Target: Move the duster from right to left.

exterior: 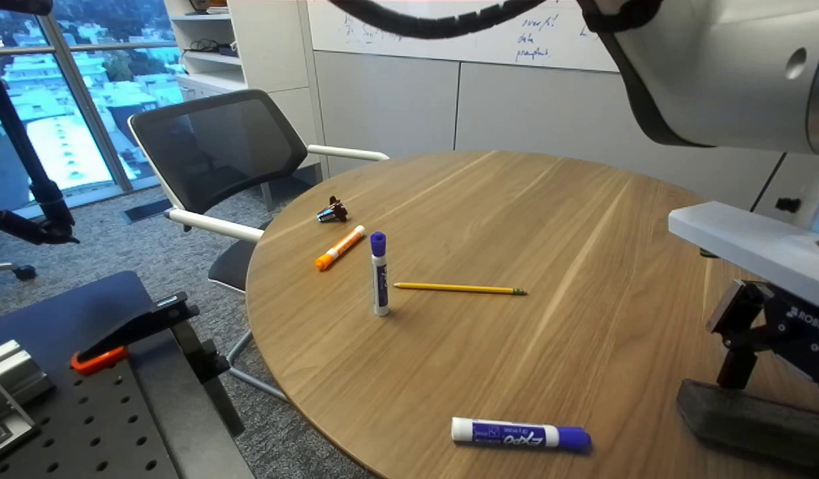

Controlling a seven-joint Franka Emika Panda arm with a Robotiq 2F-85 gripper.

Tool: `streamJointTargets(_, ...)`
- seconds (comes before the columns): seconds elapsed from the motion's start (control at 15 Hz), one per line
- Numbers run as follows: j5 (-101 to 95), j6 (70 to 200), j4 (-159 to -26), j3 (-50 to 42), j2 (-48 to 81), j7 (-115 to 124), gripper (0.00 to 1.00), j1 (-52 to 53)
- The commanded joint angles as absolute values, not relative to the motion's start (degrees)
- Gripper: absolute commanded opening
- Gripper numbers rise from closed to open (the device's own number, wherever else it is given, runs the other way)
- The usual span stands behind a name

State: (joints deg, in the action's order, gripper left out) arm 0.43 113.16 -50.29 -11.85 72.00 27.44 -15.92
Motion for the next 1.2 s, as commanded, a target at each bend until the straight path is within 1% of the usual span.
streamJointTargets(0.0, 0.7, 109.24, -36.51, -11.74, 80.62, 29.59, 1.0, -16.63)
streamJointTargets(0.13, 0.52, 107.74, -31.69, -11.78, 84.45, 30.45, 1.0, -16.49)
streamJointTargets(0.27, 0.27, 107.69, -29.74, -12.04, 86.67, 31.28, 1.0, -16.27)
streamJointTargets(0.33, 0.21, 108.27, -30.44, -12.07, 86.57, 31.54, 0.86, -16.08)
streamJointTargets(0.4, 0.07, 107.96, -29.02, -12.03, 87.42, 31.6, 0.73, -16.29)
streamJointTargets(0.53, -0.25, 106.42, -26.78, -11.95, 88.03, 31.39, 0.69, -16.69)
streamJointTargets(0.6, -0.38, 105.87, -25.85, -11.93, 88.06, 31.22, 0.5, -16.77)
streamJointTargets(0.67, -0.31, 105.53, -24.95, -11.74, 88.24, 31.15, 0.44, -16.93)
streamJointTargets(0.73, -0.46, 105.23, -24.47, -11.64, 87.88, 30.73, 0.34, -16.89)
streamJointTargets(0.87, -0.64, 104.93, -23.34, -11.3, 87.03, 29.79, 0.21, -16.44)
streamJointTargets(0.93, -0.74, 104.63, -22.18, -11.2, 87.14, 29.33, 0.12, -16.08)
streamJointTargets(1.0, -0.86, 104.74, -21.16, -11.06, 87.06, 29.2, 0.05, -15.38)
streamJointTargets(1.07, -0.91, 104.8, -20.34, -10.79, 87.02, 28.81, 0.07, -14.75)
streamJointTargets(1.13, -0.92, 107.83, -25.91, -10.41, 83.35, 28.39, 0.07, -13.15)
